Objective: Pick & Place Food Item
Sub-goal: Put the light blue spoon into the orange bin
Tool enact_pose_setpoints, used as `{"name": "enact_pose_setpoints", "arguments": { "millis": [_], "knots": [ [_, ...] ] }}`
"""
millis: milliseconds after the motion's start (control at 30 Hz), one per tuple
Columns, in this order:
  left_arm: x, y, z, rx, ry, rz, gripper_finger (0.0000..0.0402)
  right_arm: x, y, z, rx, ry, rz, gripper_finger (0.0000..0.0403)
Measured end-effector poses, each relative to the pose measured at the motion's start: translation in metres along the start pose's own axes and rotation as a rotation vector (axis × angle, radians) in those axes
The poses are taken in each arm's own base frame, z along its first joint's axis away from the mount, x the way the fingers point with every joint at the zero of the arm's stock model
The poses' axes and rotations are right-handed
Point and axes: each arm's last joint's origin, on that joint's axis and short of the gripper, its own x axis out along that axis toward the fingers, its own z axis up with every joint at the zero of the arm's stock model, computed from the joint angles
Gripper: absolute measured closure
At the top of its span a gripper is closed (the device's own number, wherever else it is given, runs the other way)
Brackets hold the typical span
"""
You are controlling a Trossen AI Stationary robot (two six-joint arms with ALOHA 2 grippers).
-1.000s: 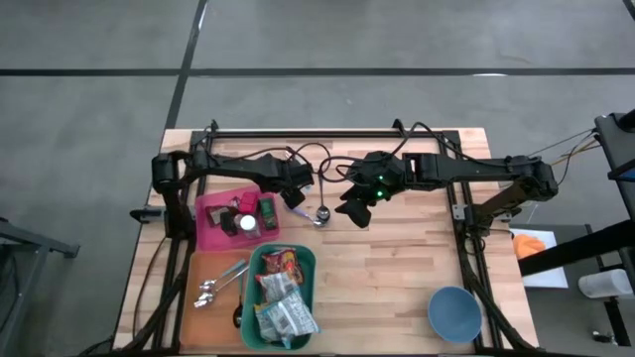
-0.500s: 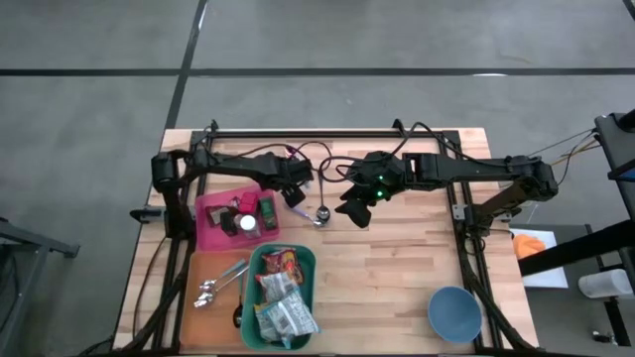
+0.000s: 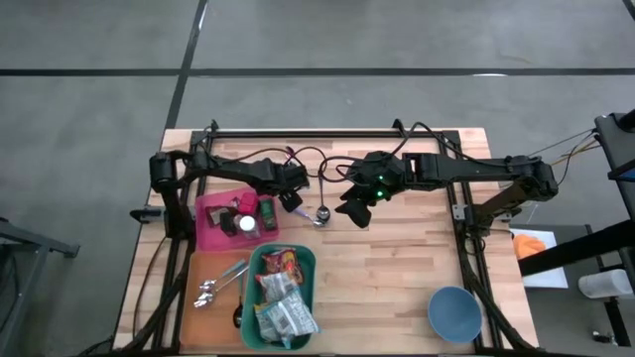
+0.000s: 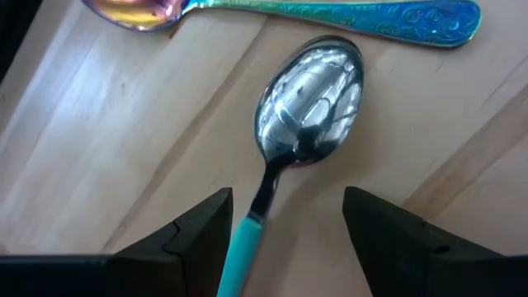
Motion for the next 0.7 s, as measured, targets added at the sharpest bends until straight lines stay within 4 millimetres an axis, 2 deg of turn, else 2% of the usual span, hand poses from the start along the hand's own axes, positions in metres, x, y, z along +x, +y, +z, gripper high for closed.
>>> {"name": "enact_pose_setpoints", "arguments": {
  "millis": [300,533,700],
  "knots": [
    [0.003,0.009,0.014,0.084,-0.029,-0.074,0.0165,0.000,0.000,0.000,0.000,0.000,0.000,0.0170],
    [0.014,0.035,0.021,0.018,0.035,-0.277,0.0165,0.000,0.000,0.000,0.000,0.000,0.000,0.0170],
    [0.019,0.046,0.022,0.001,0.050,-0.335,0.0165,0.000,0.000,0.000,0.000,0.001,0.000,0.0170]
  ]
}}
